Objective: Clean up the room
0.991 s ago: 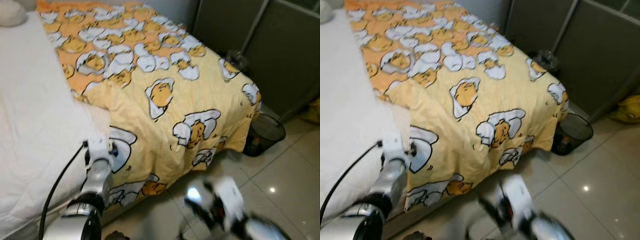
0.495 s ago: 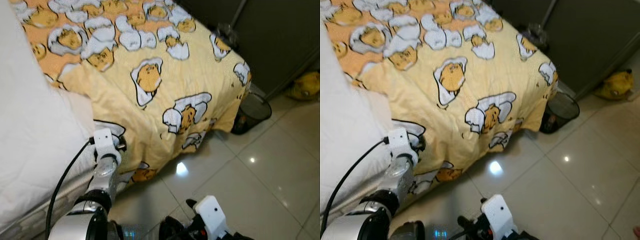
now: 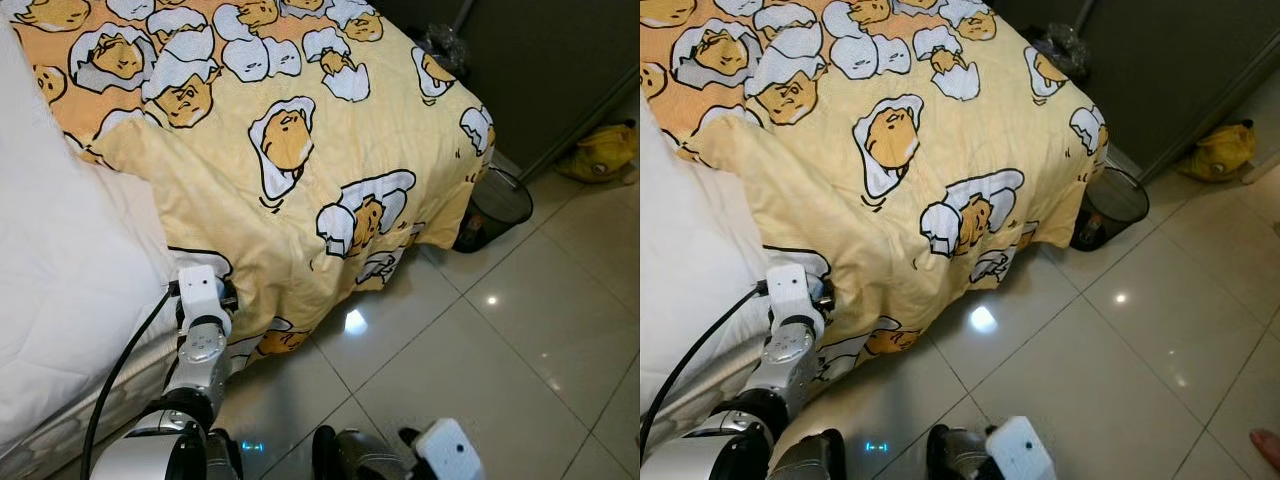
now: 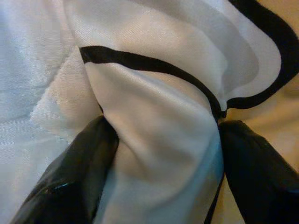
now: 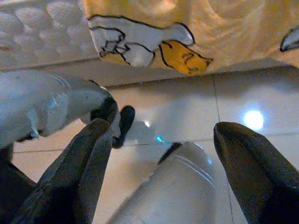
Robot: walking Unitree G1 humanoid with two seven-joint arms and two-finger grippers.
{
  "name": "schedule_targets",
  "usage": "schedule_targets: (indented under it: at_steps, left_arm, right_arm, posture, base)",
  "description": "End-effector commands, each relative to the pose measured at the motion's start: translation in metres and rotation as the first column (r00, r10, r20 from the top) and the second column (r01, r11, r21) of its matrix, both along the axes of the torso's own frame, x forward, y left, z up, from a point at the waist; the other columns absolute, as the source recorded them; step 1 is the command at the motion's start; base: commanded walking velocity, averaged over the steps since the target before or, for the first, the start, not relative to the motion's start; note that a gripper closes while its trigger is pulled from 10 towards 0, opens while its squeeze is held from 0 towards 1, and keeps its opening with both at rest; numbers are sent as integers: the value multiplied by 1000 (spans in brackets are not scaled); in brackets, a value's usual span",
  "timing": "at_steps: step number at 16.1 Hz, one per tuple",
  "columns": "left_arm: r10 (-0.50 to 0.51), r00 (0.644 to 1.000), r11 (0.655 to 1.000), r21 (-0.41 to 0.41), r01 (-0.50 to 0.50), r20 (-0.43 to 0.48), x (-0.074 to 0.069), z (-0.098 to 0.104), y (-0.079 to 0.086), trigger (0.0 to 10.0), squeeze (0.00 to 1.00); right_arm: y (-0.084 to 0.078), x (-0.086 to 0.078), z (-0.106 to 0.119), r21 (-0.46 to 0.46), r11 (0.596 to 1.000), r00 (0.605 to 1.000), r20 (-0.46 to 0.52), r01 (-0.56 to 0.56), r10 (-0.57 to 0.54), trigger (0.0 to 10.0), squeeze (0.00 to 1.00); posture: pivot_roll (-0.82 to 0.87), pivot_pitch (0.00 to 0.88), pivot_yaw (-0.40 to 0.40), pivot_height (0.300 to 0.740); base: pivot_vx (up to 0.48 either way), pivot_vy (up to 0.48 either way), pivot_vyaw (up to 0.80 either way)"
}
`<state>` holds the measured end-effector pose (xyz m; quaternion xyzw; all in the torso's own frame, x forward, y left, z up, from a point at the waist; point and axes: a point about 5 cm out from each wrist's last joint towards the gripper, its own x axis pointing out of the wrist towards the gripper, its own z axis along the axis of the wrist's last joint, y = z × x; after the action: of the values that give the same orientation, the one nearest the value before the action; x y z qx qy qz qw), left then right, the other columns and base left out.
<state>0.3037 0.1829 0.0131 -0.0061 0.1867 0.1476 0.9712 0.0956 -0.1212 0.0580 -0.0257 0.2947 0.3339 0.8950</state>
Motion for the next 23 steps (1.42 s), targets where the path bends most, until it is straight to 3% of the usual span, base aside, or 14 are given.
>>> schedule_targets:
  at_steps: [1, 4, 12, 15, 18, 22, 23]
  left_arm:
    - [10, 995, 1000, 5, -9, -95, -18, -20, 1, 0, 0]
    - [-5, 995, 1000, 30, 8, -96, -17, -19, 2, 0, 0]
    - [-56, 975, 992, 100, 79, -213, -32, -35, 0, 0, 0]
    - [-101, 963, 980, 142, 139, -251, -45, -45, 0, 0, 0]
    - [-205, 937, 945, 193, 265, -284, -56, -53, -8, 0, 0]
    - [-272, 854, 903, 188, 385, -444, -103, -84, -13, 0, 0]
    - [-276, 839, 898, 184, 399, -468, -110, -88, -13, 0, 0]
  right_arm:
    - [-1, -1, 2, 5, 1000, 1000, -10, -1, 1, 10000, 0]
    - [-1, 0, 2, 10, 1000, 1000, -9, -3, 3, 10000, 0]
    - [-6, 9, 0, 10, 1000, 1000, -14, -23, 23, 10000, 0]
    - [-6, 13, -2, 14, 999, 999, -8, -34, 35, 10000, 0]
    - [-5, 14, -4, 19, 999, 999, -13, -46, 46, 10000, 0]
    - [-5, 19, -7, 23, 998, 998, -24, -58, 58, 10000, 0]
    - [-5, 20, -8, 23, 998, 998, -25, -61, 62, 10000, 0]
  posture:
    - [-152, 235, -154, 740]
    - [-149, 234, -151, 740]
    - [-135, 202, -153, 740]
    - [-121, 185, -149, 740]
    - [-115, 174, -143, 740]
    - [-110, 166, -138, 740]
    - [-109, 166, -139, 740]
  base:
    - [0, 0, 0]
    - [0, 0, 0]
    - [0, 0, 0]
    - [0, 0, 0]
    - [0, 0, 0]
    - [0, 0, 0]
    - [0, 0, 0]
